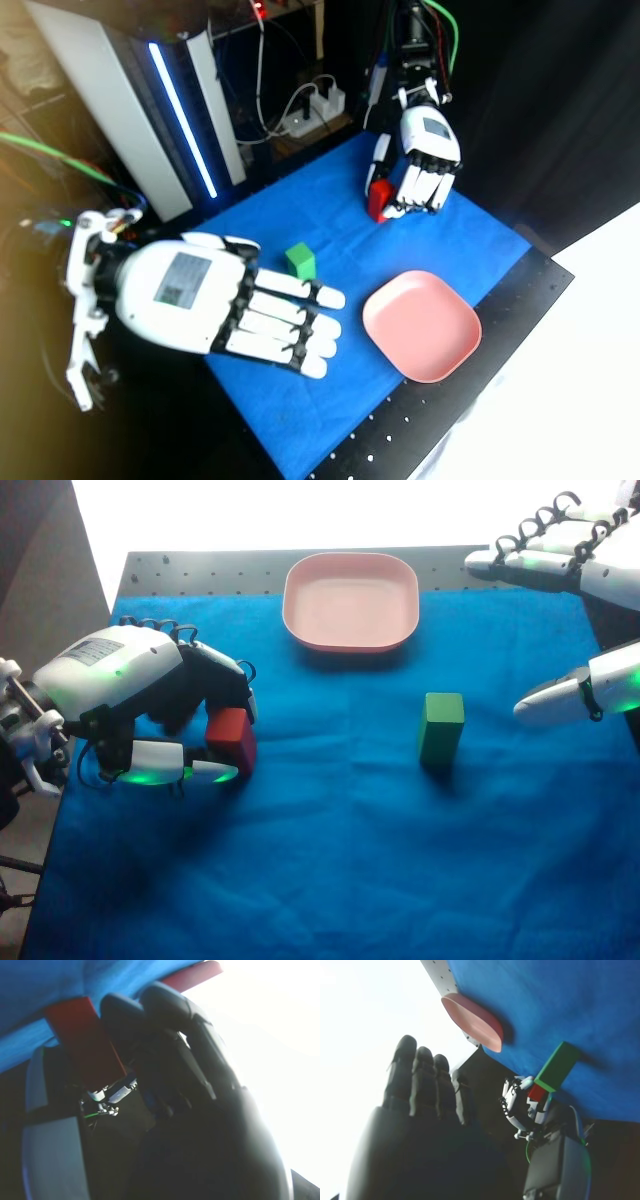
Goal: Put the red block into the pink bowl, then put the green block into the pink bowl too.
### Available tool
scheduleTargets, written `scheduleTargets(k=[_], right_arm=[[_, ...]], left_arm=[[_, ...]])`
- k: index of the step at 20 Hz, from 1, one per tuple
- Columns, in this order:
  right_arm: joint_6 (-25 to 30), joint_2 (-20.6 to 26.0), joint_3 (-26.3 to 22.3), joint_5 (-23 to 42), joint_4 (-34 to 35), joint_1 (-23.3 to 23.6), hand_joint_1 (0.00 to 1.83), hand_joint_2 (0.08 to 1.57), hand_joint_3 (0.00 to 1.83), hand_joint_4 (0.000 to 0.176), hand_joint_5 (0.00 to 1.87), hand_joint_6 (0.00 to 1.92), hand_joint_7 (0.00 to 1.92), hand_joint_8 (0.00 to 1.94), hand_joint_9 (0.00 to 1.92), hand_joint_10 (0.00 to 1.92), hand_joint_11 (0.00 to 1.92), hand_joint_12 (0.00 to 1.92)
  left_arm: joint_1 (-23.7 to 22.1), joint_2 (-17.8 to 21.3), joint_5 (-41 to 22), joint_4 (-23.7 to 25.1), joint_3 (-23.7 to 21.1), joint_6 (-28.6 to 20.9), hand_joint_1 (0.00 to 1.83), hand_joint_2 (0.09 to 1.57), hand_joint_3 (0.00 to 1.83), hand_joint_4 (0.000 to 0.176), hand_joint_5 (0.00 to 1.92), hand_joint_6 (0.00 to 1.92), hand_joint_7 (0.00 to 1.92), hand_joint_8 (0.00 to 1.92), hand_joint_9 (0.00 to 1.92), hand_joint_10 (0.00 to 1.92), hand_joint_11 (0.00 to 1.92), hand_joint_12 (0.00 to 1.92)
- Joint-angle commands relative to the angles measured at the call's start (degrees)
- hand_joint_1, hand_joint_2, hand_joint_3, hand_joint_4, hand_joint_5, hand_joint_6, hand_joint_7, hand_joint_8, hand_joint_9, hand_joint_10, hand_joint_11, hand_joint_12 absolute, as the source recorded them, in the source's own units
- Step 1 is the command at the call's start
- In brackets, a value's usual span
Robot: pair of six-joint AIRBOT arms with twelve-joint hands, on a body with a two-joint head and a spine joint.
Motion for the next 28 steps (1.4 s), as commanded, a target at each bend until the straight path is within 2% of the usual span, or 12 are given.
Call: scheduleTargets(k=[1,6,8,10,12,14,18,20,22,25,27,28], right_arm=[[0.32,-0.07,0.19,6.20,1.30,0.96,0.32,0.86,0.00,0.055,0.06,0.00,0.11,0.00,0.09,0.01,0.00,0.35],[0.32,-0.13,0.19,6.19,1.26,0.95,0.27,0.84,0.00,0.047,0.03,0.00,0.10,0.00,0.08,0.01,0.00,0.29],[0.32,-0.23,0.21,6.19,1.16,0.94,0.26,0.84,0.00,0.034,0.04,0.00,0.12,0.01,0.09,0.01,0.00,0.37],[0.32,-0.39,0.21,6.09,0.74,0.94,0.25,0.84,0.00,0.050,0.04,0.00,0.12,0.00,0.09,0.00,0.00,0.39],[0.32,-0.53,0.21,5.77,0.49,0.94,0.24,0.86,0.00,0.023,0.06,0.00,0.14,0.00,0.12,0.01,0.00,0.49],[0.32,-0.69,0.22,5.60,0.35,0.93,0.20,0.84,0.00,0.045,0.04,0.00,0.13,0.00,0.13,0.01,0.00,0.53],[0.32,-0.98,0.21,5.39,0.00,0.90,0.13,0.82,0.00,0.050,0.06,0.00,0.17,0.00,0.16,0.01,0.00,0.60],[0.32,-1.01,0.21,5.34,-0.07,0.88,0.16,0.82,0.00,0.043,0.05,0.00,0.15,0.00,0.14,0.01,0.00,0.58],[0.32,-1.06,0.21,5.27,-0.20,0.86,0.11,0.82,0.00,0.066,0.03,0.00,0.13,0.00,0.13,0.00,0.00,0.56],[0.32,-1.07,0.21,5.24,-0.30,0.86,0.17,0.81,0.00,0.071,0.04,0.00,0.16,0.00,0.14,0.01,0.00,0.55],[0.32,-1.26,0.22,5.24,-0.51,0.85,0.15,0.81,0.00,0.082,0.03,0.00,0.17,0.00,0.17,0.01,0.00,0.71],[0.32,-1.36,0.22,5.23,-0.64,0.85,0.15,0.81,0.00,0.077,0.04,0.00,0.18,0.00,0.19,0.01,0.00,0.82]], left_arm=[[-0.77,-0.03,-6.60,-0.62,0.31,-0.44,1.20,1.04,0.00,0.000,1.14,0.72,1.11,1.48,1.20,1.71,1.16,1.92],[-4.90,0.66,-2.88,3.38,1.62,-0.43,1.20,1.05,0.00,0.000,1.12,0.76,1.02,1.72,1.13,1.92,1.19,1.92],[-7.77,0.71,0.02,5.84,2.69,-0.43,1.27,1.11,0.00,0.000,0.97,0.77,1.01,1.23,1.01,1.47,0.94,1.78],[-10.72,1.01,2.94,9.07,3.47,-0.43,1.27,1.11,0.00,0.000,0.96,0.78,1.05,1.14,1.03,1.25,0.91,1.70],[-13.56,1.22,6.16,12.10,4.16,-0.43,1.27,1.08,0.00,0.000,0.96,0.87,1.15,0.89,1.11,0.87,0.89,1.47],[-16.09,1.20,9.40,14.70,4.88,-0.43,1.26,1.07,0.00,0.000,0.98,0.87,1.17,0.82,1.14,0.73,0.87,1.39],[-19.35,1.20,12.51,17.78,5.64,-0.42,1.26,1.07,0.00,0.000,1.06,0.69,1.11,0.97,1.04,0.95,0.74,1.57],[-20.61,1.20,13.64,18.08,6.30,-0.42,1.21,1.04,0.00,0.000,1.16,0.63,1.00,1.24,0.98,1.67,0.90,1.90],[-21.99,1.33,15.07,19.00,6.81,-0.42,1.20,1.02,0.00,0.000,1.21,0.59,0.97,1.47,1.07,1.91,1.14,1.92],[-25.49,1.56,17.81,22.49,6.88,-0.41,1.26,1.07,0.00,0.000,1.18,0.44,0.98,1.29,0.96,1.84,0.94,1.92],[-28.52,1.11,19.48,24.85,7.42,-0.40,1.21,1.02,0.00,0.000,1.22,0.52,1.06,1.24,0.92,1.72,0.21,1.79],[-30.12,0.58,20.61,26.18,7.83,-0.39,1.20,1.01,0.00,0.000,1.23,0.56,1.05,1.46,0.97,1.85,0.15,1.67]])
